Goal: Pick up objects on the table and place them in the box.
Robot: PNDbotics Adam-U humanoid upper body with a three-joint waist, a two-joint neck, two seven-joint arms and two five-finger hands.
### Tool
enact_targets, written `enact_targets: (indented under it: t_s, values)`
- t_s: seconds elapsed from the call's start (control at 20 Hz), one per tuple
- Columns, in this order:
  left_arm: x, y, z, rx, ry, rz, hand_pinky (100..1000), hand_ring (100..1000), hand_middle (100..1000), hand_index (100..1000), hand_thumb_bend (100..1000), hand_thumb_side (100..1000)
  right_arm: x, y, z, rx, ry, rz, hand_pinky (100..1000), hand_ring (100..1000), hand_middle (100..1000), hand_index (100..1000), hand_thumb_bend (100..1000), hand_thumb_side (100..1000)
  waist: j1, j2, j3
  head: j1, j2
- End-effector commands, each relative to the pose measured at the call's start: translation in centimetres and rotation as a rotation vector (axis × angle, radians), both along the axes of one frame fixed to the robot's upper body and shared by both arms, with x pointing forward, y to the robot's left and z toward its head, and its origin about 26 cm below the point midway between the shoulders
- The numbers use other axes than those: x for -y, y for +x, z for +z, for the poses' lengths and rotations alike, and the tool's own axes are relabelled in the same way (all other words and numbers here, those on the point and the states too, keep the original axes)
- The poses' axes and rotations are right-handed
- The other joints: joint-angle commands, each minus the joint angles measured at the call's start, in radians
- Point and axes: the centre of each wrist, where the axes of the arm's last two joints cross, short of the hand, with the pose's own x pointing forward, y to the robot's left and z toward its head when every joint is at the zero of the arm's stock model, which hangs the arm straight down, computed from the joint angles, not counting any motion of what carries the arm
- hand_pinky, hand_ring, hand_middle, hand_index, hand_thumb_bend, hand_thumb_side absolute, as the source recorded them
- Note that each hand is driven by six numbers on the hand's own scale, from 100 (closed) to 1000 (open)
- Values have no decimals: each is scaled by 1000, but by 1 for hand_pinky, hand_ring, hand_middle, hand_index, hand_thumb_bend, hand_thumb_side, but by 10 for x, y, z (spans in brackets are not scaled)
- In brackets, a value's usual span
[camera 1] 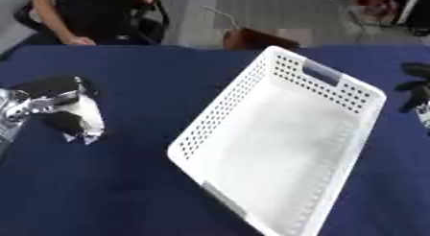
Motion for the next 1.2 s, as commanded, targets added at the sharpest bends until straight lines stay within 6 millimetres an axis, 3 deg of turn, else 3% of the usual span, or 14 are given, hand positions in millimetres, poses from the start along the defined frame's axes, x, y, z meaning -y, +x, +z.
enact_targets:
  t_s: [0.05, 0.1, 0.15, 0.2, 0.5, 0.75, 0.9, 1.2]
  values:
    - [-2, -1, 16, 69, -3, 2, 100, 197, 465, 587, 689, 579, 0, 0, 13, 39, -1, 5, 505, 734, 874, 873, 100, 757, -1, -16, 1, -7, -10]
    - [-2, -1, 15, 70, -5, 3, 100, 143, 426, 552, 657, 561, 0, 0, 13, 39, -1, 5, 505, 734, 874, 873, 100, 757, -2, -16, 1, -6, -10]
    - [-2, -1, 15, 70, -6, 4, 100, 167, 444, 567, 672, 570, 0, 0, 13, 39, -1, 5, 505, 734, 874, 873, 100, 757, -2, -16, 1, -6, -10]
    - [-2, 0, 14, 68, -7, 7, 100, 100, 369, 497, 602, 520, 1, 0, 12, 38, -1, 4, 505, 733, 874, 873, 100, 757, -2, -16, 1, -6, -10]
    - [-3, 0, 9, 48, -13, 18, 100, 100, 229, 330, 429, 413, 1, 0, 12, 38, 1, 4, 505, 733, 874, 873, 100, 759, -1, -17, 1, -7, -9]
    - [-4, -1, 9, 41, -21, 28, 100, 100, 163, 244, 307, 346, 1, 0, 12, 37, 1, 4, 504, 733, 874, 873, 100, 758, 0, -18, 2, -8, -8]
    - [-4, -1, 10, 42, -27, 33, 100, 100, 136, 212, 124, 354, 1, 0, 12, 37, 0, 4, 504, 733, 874, 873, 100, 759, 1, -19, 2, -8, -9]
    - [-3, -2, 14, 56, -20, 39, 100, 100, 100, 182, 100, 327, 1, 0, 12, 36, -1, 4, 504, 733, 874, 874, 100, 759, 1, -21, 1, -8, -9]
